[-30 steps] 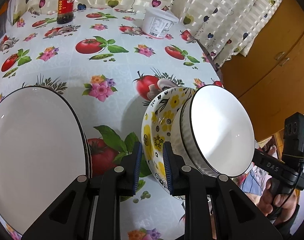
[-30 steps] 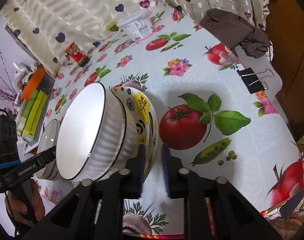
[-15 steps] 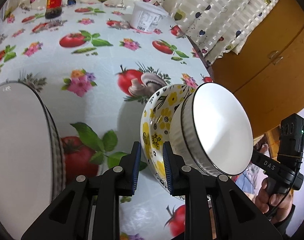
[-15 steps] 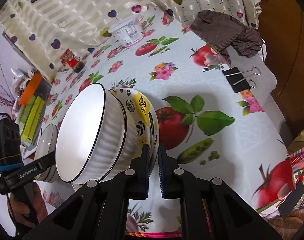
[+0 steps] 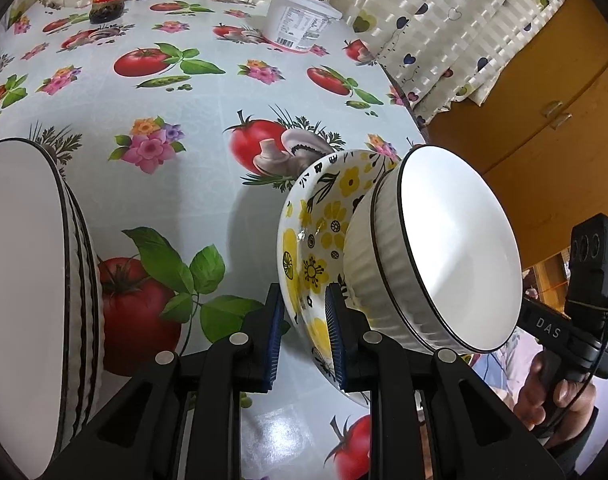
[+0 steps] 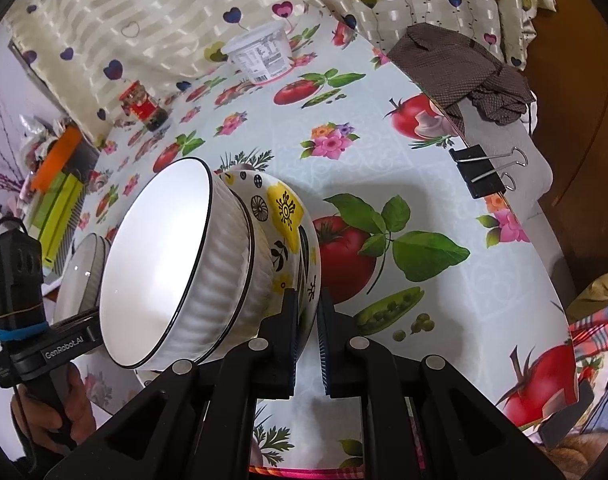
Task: Organize plates and bowls
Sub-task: 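Lift and tilt the floral plate with bowls using both tools, then carry the floral plate with bowls over the white plate stack with both tools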
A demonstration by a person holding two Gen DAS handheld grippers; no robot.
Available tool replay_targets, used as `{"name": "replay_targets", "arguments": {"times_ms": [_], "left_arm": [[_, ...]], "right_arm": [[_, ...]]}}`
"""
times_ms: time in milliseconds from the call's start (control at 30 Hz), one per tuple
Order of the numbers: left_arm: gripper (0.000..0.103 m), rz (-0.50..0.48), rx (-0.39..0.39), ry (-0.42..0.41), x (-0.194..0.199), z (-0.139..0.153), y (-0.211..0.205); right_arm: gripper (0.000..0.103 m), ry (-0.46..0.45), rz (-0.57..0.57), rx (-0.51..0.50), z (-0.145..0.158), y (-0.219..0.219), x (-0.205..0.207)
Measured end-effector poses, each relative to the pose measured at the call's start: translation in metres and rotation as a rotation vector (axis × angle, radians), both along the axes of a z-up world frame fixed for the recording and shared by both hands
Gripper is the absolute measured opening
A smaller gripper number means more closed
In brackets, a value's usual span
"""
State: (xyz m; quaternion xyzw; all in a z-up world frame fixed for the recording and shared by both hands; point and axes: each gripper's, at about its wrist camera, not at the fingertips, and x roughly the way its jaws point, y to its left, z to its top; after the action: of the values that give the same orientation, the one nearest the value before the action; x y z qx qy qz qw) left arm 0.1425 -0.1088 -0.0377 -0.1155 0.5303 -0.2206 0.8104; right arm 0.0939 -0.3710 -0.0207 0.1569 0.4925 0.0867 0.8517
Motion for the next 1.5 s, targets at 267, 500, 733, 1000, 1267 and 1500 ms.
{"name": "replay_targets", "arguments": {"times_ms": [267, 500, 733, 1000, 1267, 1500], "left_arm": [[0.02, -0.014, 0.029, -0.021, 0.0001, 0.0025, -0.0051], [0.02, -0.015, 0.034, -0.01, 0.0007, 0.0026, -0.0053], [0.02, -0.017, 0.039, -0.008, 0.0021, 0.0045, -0.0058], [0.02, -0.018, 0.036, -0.01, 0.0026, 0.0047, -0.0065], [0.02, -0.019, 0.036, -0.016, 0.0035, 0.003, -0.006], [0.02, -0.028, 0.037, -0.033, 0.0039, 0.003, -0.0093]], "right_arm": [[0.009, -0.007, 0.005, -0.012, 0.0004, 0.0009, 0.0015], [0.008, -0.002, 0.006, -0.014, 0.0007, 0.0012, 0.0018], [0.008, -0.002, 0.007, -0.015, 0.0005, 0.0012, 0.0013], [0.008, -0.012, 0.008, -0.016, -0.0004, 0.0026, 0.0011], [0.009, -0.017, 0.01, -0.011, -0.0009, 0.0018, 0.001], [0.012, -0.028, 0.012, -0.006, -0.0051, -0.0008, 0.009]]}}
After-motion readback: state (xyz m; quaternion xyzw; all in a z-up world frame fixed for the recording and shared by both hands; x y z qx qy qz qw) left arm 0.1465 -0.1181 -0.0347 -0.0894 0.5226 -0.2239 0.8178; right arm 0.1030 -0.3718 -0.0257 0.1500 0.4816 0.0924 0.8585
